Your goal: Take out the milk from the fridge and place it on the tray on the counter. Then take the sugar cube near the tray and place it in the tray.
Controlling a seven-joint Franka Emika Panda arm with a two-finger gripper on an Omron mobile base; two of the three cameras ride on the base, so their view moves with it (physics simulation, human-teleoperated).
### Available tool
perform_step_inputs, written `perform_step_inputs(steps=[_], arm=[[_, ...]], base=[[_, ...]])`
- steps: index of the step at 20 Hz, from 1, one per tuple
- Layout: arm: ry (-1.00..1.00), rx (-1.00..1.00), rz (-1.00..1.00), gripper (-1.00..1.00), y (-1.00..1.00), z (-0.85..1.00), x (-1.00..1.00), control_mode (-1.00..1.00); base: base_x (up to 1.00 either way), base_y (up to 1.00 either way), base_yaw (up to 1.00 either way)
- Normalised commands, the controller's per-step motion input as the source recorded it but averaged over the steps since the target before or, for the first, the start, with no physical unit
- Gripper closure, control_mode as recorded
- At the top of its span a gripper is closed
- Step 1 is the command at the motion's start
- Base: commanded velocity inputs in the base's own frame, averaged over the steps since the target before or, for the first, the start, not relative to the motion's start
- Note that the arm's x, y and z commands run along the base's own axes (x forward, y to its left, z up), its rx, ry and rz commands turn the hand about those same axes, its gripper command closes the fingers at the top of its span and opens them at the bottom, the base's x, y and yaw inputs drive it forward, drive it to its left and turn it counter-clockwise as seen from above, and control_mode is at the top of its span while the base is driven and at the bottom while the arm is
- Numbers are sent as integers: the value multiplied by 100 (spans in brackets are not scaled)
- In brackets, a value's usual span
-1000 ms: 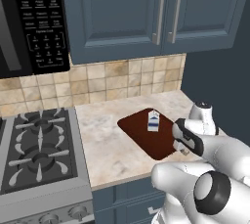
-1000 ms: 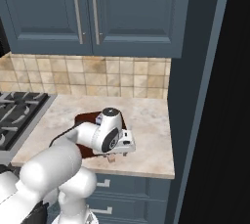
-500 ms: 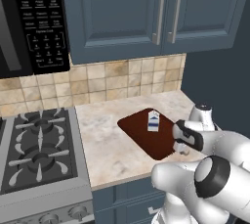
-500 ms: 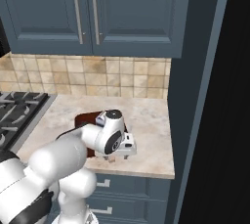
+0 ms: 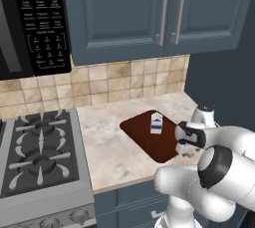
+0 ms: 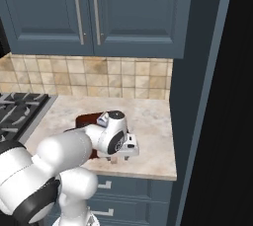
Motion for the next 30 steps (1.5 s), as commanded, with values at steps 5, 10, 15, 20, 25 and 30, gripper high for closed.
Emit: perform_step_inputs(steps=[5, 10, 15, 20, 25, 30], arm=[[0, 0, 0, 100, 1, -38, -37, -100], [0, 0, 0, 100, 5, -25, -61, -100], [-1, 0, -5, 100, 19, -6, -38, -100], [-18, -4, -3, 100, 23, 49, -14, -100], [-30, -6, 0, 100, 36, 55, -3, -100], [-27, -1, 0, 100, 45, 42, 0, -100]], base=[[0, 0, 0], [0, 0, 0], [0, 0, 0], [0, 0, 0], [0, 0, 0], [0, 0, 0]])
